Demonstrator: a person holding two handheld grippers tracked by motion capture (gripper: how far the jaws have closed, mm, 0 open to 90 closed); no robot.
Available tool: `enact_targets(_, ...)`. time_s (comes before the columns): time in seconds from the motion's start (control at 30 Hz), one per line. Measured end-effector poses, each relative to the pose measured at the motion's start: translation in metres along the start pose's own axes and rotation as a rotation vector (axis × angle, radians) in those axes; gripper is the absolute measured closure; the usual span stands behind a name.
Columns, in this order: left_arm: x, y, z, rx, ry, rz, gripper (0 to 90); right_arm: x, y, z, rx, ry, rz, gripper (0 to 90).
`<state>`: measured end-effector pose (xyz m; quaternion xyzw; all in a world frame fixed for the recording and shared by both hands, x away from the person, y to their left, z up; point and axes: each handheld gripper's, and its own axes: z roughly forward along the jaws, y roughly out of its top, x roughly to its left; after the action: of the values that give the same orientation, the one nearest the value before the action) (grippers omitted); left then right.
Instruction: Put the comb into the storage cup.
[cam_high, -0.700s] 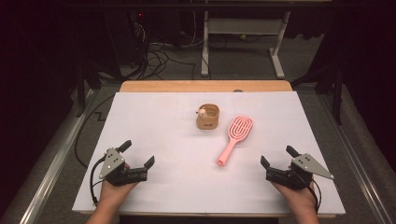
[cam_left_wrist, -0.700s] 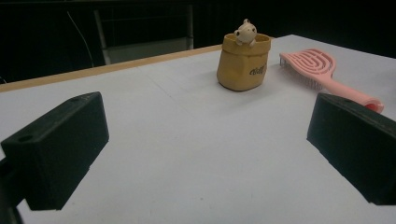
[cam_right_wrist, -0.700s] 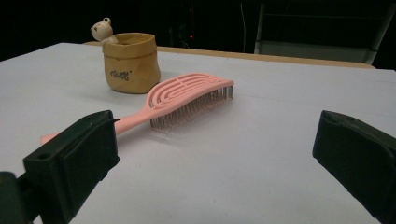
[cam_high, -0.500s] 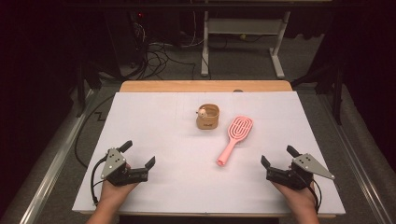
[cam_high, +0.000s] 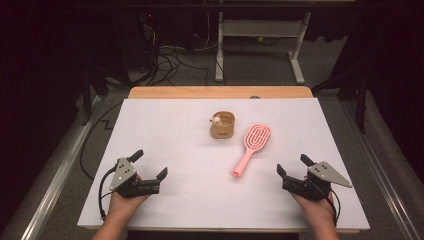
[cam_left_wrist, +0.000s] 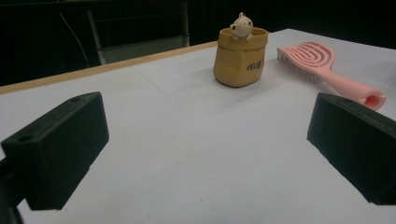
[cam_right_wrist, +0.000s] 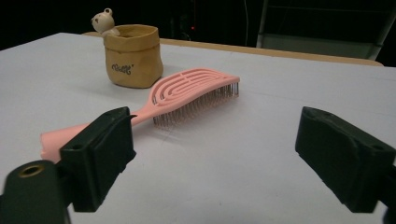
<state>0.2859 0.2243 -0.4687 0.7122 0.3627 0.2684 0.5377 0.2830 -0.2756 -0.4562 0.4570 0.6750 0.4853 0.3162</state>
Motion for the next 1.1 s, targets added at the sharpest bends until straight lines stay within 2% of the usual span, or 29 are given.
enact_targets(0.1, 0.000, 0.000, 0.000, 0.007, -0.010, -0.008, 0.0, 0.002, 0.000, 0.002, 0.006, 0.014, 0.004, 25.5)
enact_targets(0.27, -0.003, 0.002, -0.002, -0.008, -0.018, -0.004, 0.0, 0.009, -0.002, 0.002, 0.036, 0.054, -0.024, 54.6)
enact_targets(0.4, -0.005, 0.003, -0.003, -0.011, -0.019, -0.001, 0.0, 0.015, -0.001, 0.003, 0.062, 0.099, -0.044, 70.0)
enact_targets(0.53, -0.008, 0.003, -0.001, -0.006, -0.027, 0.012, 0.0, 0.023, 0.001, 0.008, 0.075, 0.119, -0.061, 84.9)
enact_targets(0.57, -0.008, 0.003, 0.000, -0.005, -0.027, 0.015, 0.0, 0.025, 0.002, 0.011, 0.086, 0.142, -0.071, 86.5)
enact_targets(0.63, -0.008, 0.002, 0.000, -0.003, -0.027, 0.018, 0.0, 0.029, 0.005, 0.017, 0.100, 0.192, -0.053, 90.0)
enact_targets(0.7, -0.007, 0.001, 0.000, -0.001, -0.030, 0.007, 0.0, 0.034, 0.008, 0.025, 0.118, 0.228, -0.059, 90.0)
enact_targets(0.8, -0.007, 0.001, 0.000, -0.005, -0.023, 0.005, 0.0, 0.041, 0.011, 0.035, 0.135, 0.235, -0.081, 90.0)
enact_targets(0.83, -0.007, 0.001, -0.001, -0.012, -0.020, 0.006, 0.0, 0.048, 0.015, 0.044, 0.146, 0.251, -0.090, 90.0)
enact_targets(0.93, -0.006, 0.001, -0.001, -0.015, -0.020, 0.007, 0.0, 0.057, 0.021, 0.057, 0.163, 0.247, -0.135, 90.0)
enact_targets(1.1, -0.006, 0.000, -0.001, -0.013, -0.024, 0.003, 0.0, 0.069, 0.032, 0.078, 0.184, 0.256, -0.150, 90.0)
